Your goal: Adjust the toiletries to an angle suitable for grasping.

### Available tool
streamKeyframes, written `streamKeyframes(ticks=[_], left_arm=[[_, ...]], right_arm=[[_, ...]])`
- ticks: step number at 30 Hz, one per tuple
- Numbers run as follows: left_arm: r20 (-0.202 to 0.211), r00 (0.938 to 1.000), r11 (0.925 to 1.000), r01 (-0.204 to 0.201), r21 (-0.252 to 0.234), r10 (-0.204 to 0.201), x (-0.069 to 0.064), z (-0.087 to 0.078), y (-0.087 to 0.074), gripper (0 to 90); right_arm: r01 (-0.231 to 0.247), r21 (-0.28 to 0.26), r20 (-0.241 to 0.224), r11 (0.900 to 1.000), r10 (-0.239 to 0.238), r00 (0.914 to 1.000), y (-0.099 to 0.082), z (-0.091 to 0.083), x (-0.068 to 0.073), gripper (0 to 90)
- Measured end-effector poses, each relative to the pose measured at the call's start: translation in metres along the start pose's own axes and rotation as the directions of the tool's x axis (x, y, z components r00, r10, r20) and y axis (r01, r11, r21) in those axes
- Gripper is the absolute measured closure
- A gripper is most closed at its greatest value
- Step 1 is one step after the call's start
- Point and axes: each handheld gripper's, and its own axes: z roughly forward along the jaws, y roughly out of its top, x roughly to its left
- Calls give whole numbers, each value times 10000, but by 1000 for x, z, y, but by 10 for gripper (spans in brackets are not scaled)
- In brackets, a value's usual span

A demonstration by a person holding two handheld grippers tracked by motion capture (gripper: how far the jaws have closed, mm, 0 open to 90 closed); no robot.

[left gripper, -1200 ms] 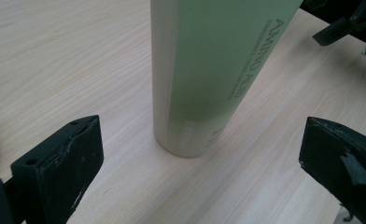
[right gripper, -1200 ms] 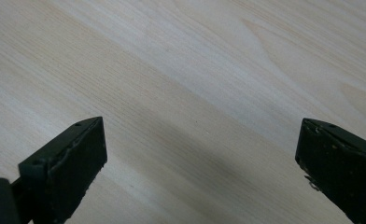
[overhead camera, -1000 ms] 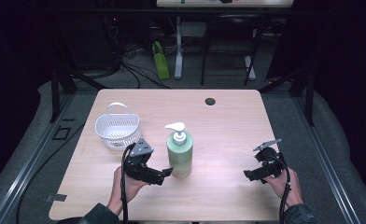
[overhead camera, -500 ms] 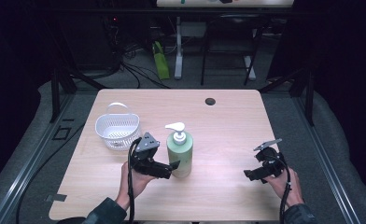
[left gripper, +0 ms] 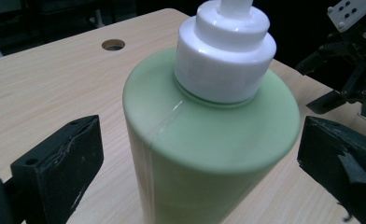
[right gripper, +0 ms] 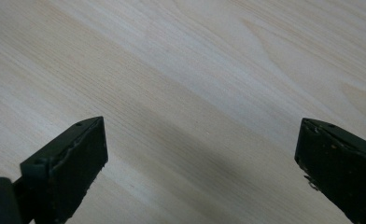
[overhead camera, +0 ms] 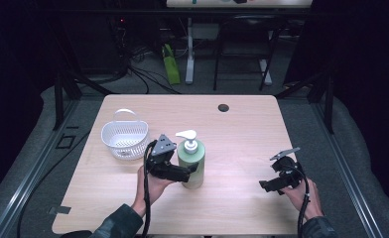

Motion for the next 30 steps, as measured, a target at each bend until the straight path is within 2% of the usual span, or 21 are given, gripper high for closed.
streamKeyframes(ticks=[7,12,14,17,24,26,30], left_arm=[[156,9999,10000,-43,-26,43,-3,9,1,11],[24,10000,9997,-24,-245,25,-3,10,1,94],[-3,10000,9996,-17,-276,17,-3,10,1,101],[-78,9998,9995,-157,-281,155,-4,10,1,106],[51,9996,9992,-281,-271,282,-2,9,0,110],[24,9988,9984,-496,-264,497,-2,7,1,115],[117,9986,9982,-519,-286,523,2,5,0,117]], right_arm=[[7,3,-23,10000,-7,10000,0,0,0,25],[2,20,-37,10000,-2,10000,0,0,0,26],[-14,21,-46,10000,14,10000,0,0,0,29],[2,26,-55,10000,-1,10000,0,0,0,33],[-35,-25,-66,10000,35,10000,-1,-1,0,33],[0,-18,-40,10000,0,10000,-1,-1,-1,33],[14,-22,1,10000,-14,10000,-1,-2,-1,33]])
